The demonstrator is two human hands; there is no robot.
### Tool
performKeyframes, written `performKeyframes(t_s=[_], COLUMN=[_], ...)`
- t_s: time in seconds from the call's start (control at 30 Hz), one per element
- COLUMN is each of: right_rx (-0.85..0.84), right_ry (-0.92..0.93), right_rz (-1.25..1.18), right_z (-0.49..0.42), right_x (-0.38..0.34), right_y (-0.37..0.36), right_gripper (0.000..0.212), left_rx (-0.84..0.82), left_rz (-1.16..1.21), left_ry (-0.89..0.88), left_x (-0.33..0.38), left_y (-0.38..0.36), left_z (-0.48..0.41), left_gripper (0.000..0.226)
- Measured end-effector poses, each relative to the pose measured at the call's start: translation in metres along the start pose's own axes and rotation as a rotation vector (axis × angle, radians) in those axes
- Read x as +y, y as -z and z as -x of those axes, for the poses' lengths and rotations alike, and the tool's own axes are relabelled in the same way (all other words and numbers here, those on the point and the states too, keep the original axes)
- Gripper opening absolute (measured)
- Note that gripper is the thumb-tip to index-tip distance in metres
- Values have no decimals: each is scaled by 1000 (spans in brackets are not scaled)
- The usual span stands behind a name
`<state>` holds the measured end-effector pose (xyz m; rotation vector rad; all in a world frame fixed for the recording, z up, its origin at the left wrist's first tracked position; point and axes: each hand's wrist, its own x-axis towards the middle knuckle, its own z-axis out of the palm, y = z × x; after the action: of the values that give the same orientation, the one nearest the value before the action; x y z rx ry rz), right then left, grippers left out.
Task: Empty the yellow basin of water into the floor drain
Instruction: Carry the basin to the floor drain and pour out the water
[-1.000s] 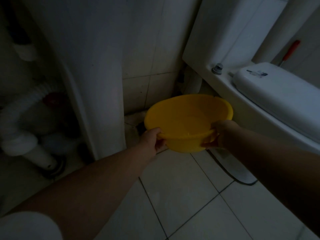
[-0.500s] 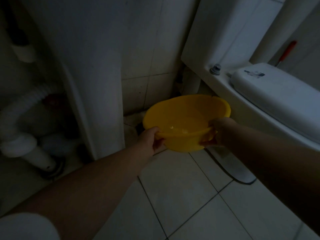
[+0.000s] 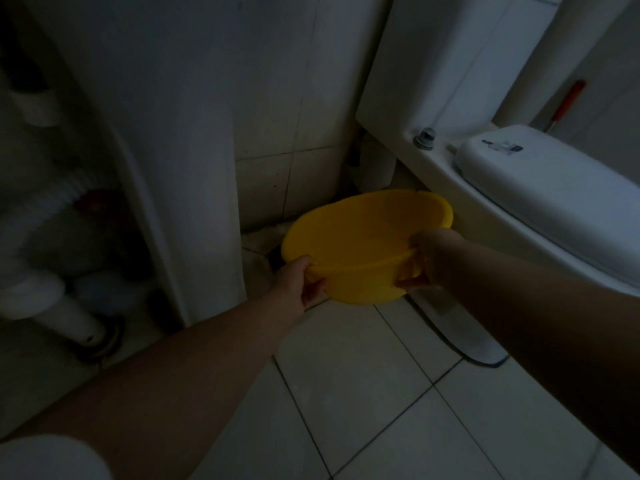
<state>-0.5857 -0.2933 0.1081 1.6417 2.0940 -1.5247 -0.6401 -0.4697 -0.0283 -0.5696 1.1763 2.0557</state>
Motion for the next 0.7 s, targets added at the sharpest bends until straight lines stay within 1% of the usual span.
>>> performKeyframes(t_s=[0.4, 0.53, 0.6, 0.7], right_rx=[25, 4, 7, 17], right_ry=[-12, 10, 9, 14], right_rz=[-19, 14, 29, 46], right_z=[-8, -8, -7, -7], right_x=[-2, -4, -7, -10], right_y=[-4, -4, -4, -5], right_gripper=[57, 56, 55, 57], left_rx=[15, 2, -4, -3], left_rz=[-17, -19, -12, -12], left_ry=[17, 14, 21, 26], left_x=[4, 4, 3, 1], left_y=[0, 1, 1, 1], left_z=[-5, -7, -9, -10], left_gripper=[27, 27, 35, 53])
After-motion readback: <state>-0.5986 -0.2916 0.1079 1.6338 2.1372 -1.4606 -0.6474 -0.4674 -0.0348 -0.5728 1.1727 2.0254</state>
